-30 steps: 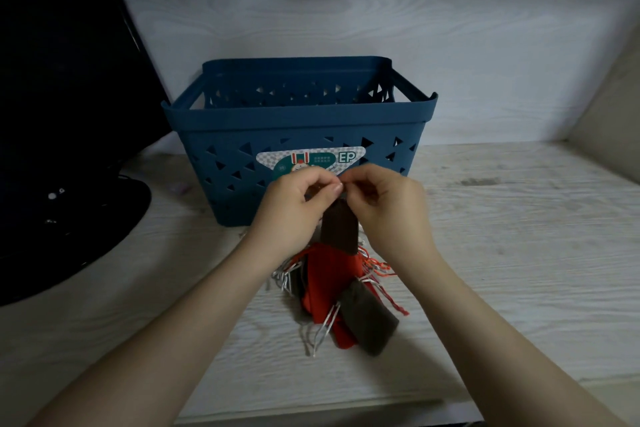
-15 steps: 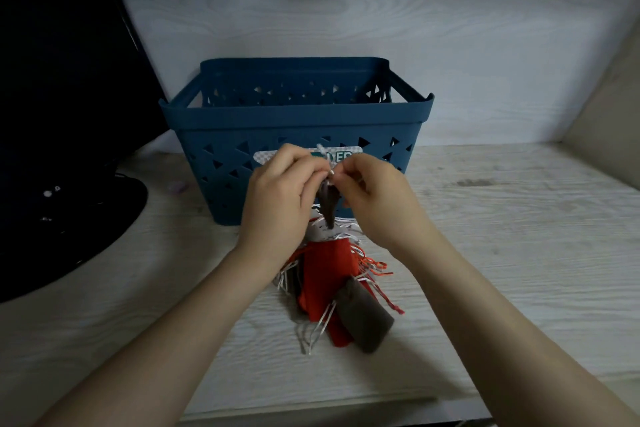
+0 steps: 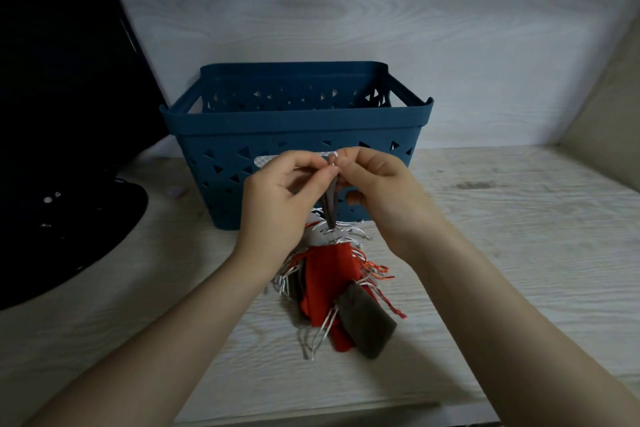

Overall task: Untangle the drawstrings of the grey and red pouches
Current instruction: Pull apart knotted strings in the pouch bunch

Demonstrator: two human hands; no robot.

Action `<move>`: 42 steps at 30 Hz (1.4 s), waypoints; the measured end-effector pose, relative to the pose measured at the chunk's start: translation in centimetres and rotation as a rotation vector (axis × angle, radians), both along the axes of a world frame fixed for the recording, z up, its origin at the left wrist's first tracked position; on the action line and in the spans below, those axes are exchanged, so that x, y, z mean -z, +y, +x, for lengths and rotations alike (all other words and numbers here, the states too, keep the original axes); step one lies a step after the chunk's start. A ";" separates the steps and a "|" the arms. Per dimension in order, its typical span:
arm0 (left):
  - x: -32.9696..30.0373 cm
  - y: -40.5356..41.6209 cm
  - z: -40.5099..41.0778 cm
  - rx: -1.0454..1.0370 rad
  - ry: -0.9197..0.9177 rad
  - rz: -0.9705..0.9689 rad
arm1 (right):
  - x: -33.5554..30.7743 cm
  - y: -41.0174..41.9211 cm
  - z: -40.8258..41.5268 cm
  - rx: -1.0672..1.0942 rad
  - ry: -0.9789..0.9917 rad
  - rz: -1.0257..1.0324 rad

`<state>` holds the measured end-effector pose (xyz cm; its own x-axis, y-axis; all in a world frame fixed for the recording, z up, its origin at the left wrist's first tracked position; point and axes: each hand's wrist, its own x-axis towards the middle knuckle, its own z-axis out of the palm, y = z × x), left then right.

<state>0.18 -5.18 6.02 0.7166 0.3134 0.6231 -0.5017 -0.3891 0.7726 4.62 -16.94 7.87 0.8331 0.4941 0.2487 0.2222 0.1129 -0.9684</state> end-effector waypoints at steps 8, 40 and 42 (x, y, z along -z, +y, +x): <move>-0.6 0.1 0.4 -0.005 0.104 0.047 | 0.8 -0.5 0.6 -0.039 -0.014 0.080; -0.5 1.3 1.6 0.334 0.237 -0.560 | 1.1 0.3 1.5 0.061 -0.052 0.004; -0.7 1.8 2.0 0.179 0.162 -0.299 | 0.2 0.5 1.6 0.088 -0.063 -0.020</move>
